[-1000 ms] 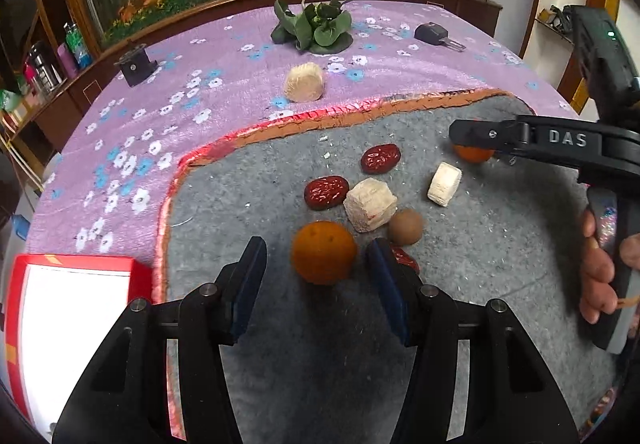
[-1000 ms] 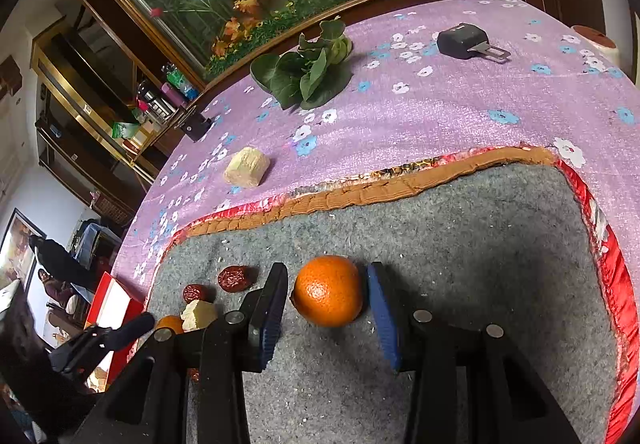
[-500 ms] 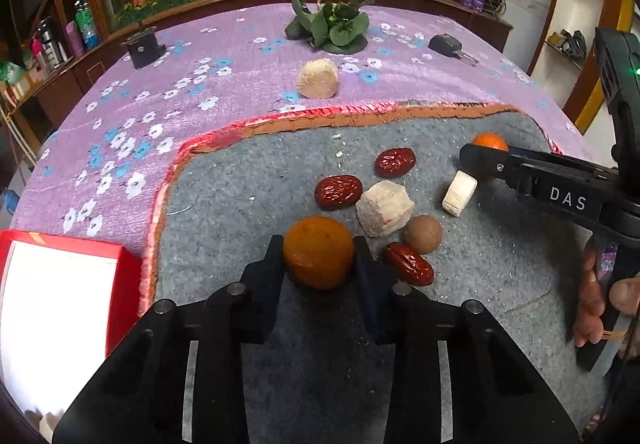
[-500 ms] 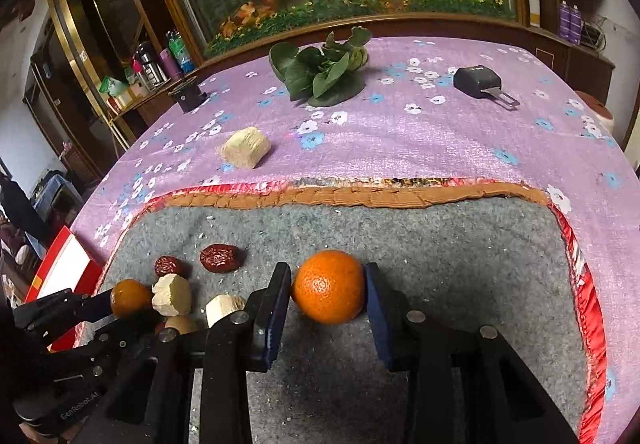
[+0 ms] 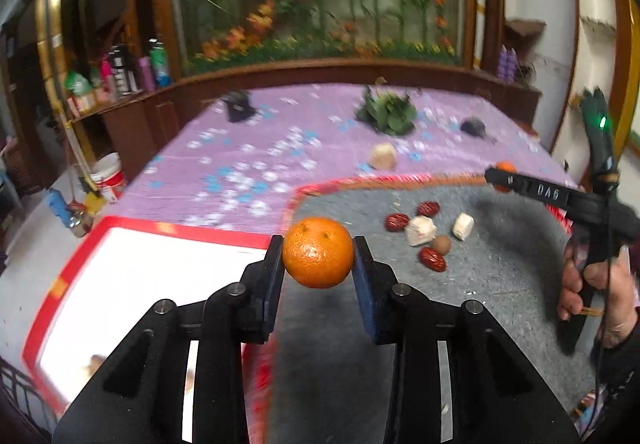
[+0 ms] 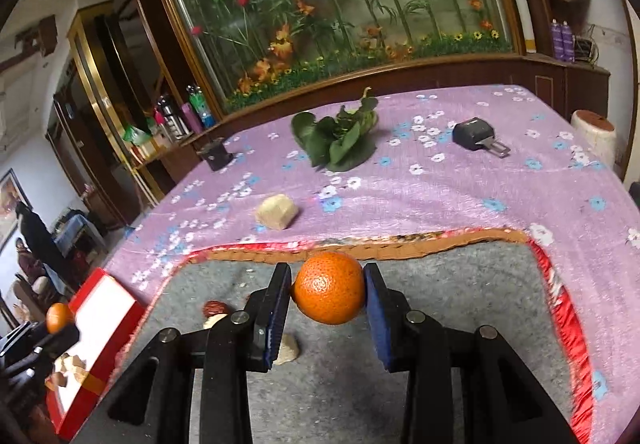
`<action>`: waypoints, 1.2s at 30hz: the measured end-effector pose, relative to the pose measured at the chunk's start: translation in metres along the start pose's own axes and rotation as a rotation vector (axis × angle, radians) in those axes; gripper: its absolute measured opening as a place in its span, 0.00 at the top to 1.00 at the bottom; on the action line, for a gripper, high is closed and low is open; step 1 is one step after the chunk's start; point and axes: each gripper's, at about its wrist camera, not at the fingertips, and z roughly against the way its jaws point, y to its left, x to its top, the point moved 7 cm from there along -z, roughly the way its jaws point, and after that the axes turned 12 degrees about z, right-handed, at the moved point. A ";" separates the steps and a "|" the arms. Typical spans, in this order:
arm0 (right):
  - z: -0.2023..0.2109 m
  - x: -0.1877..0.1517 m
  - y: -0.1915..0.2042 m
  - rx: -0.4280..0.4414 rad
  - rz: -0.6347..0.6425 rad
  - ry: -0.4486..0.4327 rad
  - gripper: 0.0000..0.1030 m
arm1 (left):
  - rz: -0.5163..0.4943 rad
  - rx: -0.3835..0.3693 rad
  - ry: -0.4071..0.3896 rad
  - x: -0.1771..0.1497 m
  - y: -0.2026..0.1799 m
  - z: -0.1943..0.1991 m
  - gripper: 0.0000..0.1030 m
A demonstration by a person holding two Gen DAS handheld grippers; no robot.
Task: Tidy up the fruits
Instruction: 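Carry both oranges over the white tray and open both tools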
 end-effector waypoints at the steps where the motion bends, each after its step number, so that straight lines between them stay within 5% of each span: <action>1: 0.000 -0.001 0.002 0.007 -0.009 0.005 0.65 | 0.014 0.005 -0.013 0.002 0.008 0.008 0.69; 7: 0.004 0.000 0.057 0.153 -0.038 0.004 0.65 | 0.090 0.067 -0.097 0.009 0.058 0.049 0.69; 20: 0.001 -0.014 0.289 0.507 0.205 0.068 0.66 | 0.236 0.211 -0.132 -0.006 0.159 0.077 0.69; 26: -0.005 -0.035 0.337 0.550 0.275 0.115 0.66 | 0.245 0.239 -0.098 -0.023 0.177 0.068 0.69; 36: -0.024 -0.060 0.361 0.566 0.324 0.184 0.66 | 0.244 0.258 -0.055 -0.036 0.187 0.054 0.69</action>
